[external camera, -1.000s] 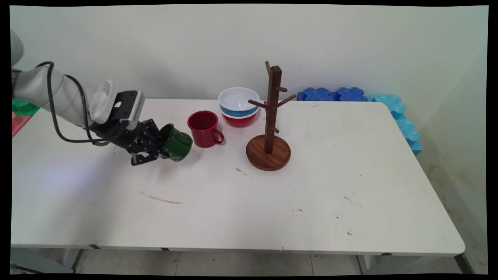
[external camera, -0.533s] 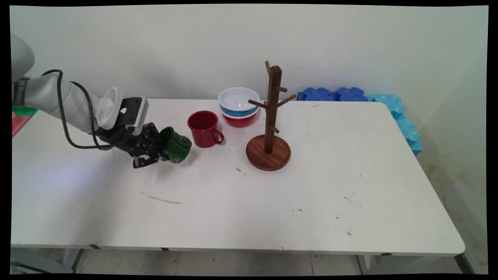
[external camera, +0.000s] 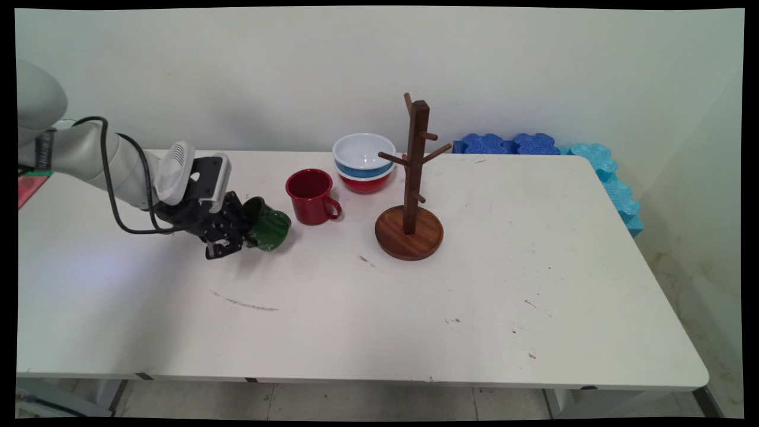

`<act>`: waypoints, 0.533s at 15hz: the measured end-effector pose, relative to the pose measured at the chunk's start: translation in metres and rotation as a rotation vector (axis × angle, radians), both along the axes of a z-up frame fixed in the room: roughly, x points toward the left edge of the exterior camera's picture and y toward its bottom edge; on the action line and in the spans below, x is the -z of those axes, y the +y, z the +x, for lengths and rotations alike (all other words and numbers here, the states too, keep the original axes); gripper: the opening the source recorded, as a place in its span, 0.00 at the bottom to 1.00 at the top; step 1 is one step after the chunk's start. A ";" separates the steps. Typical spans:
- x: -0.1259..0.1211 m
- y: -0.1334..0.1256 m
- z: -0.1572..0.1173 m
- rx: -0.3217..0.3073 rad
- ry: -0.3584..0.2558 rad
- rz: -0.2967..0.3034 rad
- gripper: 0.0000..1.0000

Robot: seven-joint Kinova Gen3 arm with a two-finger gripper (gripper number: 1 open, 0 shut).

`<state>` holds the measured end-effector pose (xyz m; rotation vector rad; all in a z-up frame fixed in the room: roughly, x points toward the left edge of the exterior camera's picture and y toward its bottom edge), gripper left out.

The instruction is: Place the picked object on the table

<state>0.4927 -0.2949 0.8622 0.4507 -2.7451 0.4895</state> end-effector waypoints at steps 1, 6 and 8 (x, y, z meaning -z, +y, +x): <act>0.002 0.000 0.000 -0.002 -0.003 0.000 0.00; 0.007 -0.002 0.001 -0.008 -0.013 -0.001 0.00; 0.009 -0.002 0.001 -0.010 -0.017 -0.002 0.00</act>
